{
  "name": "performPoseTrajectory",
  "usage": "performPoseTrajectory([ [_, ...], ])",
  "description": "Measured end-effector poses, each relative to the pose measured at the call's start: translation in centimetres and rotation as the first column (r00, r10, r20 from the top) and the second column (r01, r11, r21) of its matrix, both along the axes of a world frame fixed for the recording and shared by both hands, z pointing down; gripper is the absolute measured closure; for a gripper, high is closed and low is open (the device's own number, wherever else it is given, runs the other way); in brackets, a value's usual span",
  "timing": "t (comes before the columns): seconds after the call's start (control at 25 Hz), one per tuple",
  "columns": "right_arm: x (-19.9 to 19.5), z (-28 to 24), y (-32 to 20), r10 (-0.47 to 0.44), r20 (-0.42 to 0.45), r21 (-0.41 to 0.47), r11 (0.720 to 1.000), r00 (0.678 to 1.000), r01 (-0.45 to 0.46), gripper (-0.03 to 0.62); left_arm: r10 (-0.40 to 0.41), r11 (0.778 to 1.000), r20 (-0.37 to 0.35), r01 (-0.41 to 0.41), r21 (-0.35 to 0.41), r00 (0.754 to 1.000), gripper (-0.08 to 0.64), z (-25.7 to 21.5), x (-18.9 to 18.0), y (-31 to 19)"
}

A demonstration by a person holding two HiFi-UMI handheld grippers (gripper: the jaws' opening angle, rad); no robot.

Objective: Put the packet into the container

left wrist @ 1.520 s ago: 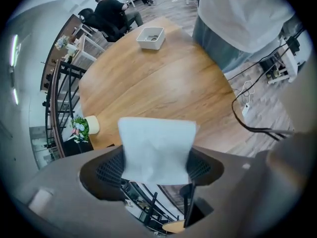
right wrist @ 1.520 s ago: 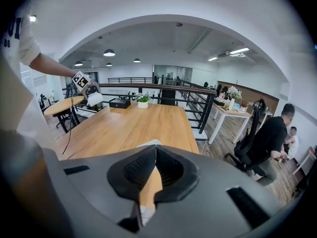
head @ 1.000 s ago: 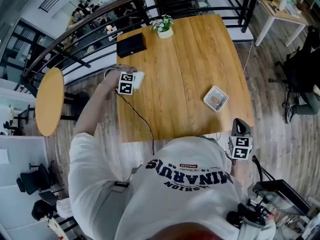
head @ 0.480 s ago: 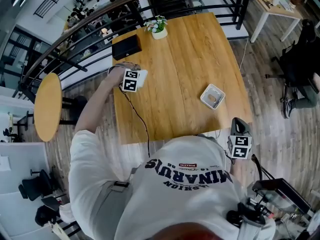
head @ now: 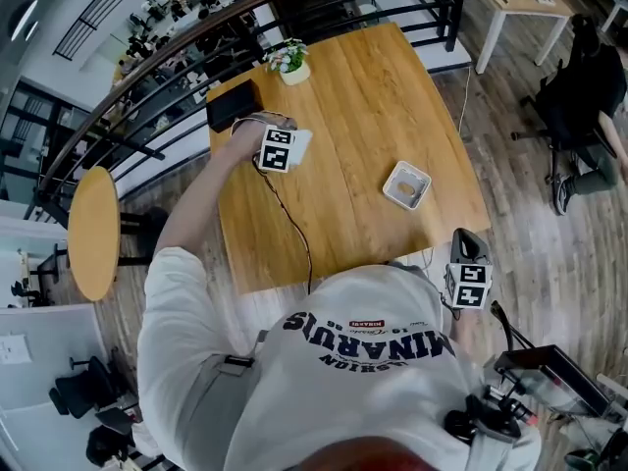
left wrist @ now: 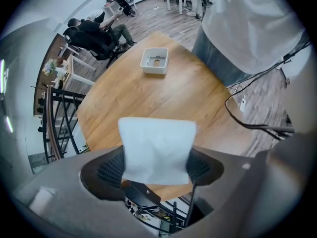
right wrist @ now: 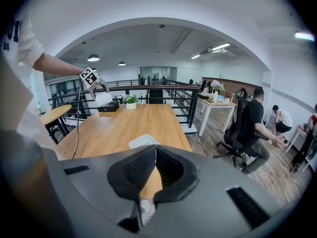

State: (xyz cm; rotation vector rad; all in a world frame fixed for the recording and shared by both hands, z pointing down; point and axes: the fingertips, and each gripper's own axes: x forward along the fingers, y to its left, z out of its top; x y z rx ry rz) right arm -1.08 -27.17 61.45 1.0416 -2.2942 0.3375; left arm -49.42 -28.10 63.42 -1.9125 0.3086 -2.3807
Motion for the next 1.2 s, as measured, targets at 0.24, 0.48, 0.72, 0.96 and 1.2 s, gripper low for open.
performPoseTrajectory([
  [0.24, 2.0, 0.3, 0.5, 0.068, 0.012, -0.004, 0.998, 0.998, -0.068, 0.583, 0.089, 0.996, -0.012, -0.089, -0.011, 0.996, 0.202, -0.1, 5.0, -3.6],
  [0.48, 4.5, -0.5, 1.3, 0.134, 0.017, 0.001, 0.991, 0.991, -0.134, 0.583, 0.181, 0.983, -0.014, -0.181, -0.024, 0.983, 0.202, -0.9, 10.6, -6.0],
  [0.72, 6.5, -0.8, 2.5, 0.207, 0.021, -0.006, 0.978, 0.978, -0.207, 0.583, 0.24, 0.97, -0.037, -0.241, -0.042, 0.97, 0.202, 0.1, 16.6, -7.5],
  [0.96, 9.4, -1.2, 4.2, 0.287, 0.0, -0.009, 0.958, 0.958, -0.287, 0.583, 0.313, 0.946, -0.056, -0.316, -0.066, 0.948, 0.202, 1.6, 23.0, -7.8],
  [1.2, 11.0, -0.2, 5.0, 0.326, -0.026, -0.033, 0.945, 0.945, -0.327, 0.583, 0.279, 0.957, -0.078, -0.284, -0.067, 0.957, 0.202, 4.1, 28.5, -9.6],
])
